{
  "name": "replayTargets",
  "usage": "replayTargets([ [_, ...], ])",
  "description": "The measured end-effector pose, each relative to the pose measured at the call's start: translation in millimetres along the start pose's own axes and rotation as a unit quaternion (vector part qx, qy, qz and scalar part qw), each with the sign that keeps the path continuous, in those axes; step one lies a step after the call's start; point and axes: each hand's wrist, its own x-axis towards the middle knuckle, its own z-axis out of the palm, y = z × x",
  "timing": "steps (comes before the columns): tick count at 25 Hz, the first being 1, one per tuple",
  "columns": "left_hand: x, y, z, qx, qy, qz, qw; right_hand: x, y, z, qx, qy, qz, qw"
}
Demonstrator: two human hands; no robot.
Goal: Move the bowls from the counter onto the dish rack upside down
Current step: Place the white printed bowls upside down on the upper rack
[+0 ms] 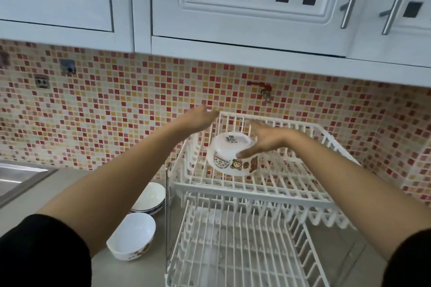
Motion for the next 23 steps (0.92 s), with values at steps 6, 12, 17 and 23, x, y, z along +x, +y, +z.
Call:
replayTargets([
  [6, -42.6, -78.1, -73.0, -0.022, 0.152, -0.054, 0.987, -2.6, -112.6, -6.1, 0.154, 0.129, -0.119, 0.972],
  [12, -143.1, -217.8, -100.0, 0.088, 0.120, -0.205, 0.967, 11.0, -270.5, 63.0, 0.169, 0.043, -0.193, 0.966],
  [17, -211.9, -338.4, -72.9, 0.213, -0.005, -0.335, 0.918, 46.5, -339.9, 208.4, 0.177, -0.103, -0.114, 0.972],
  [23, -267.9, -439.8, -21.0, 0.165, -0.053, -0.400, 0.900, 61.7, -368.7, 365.6, 0.240, -0.138, -0.015, 0.961],
])
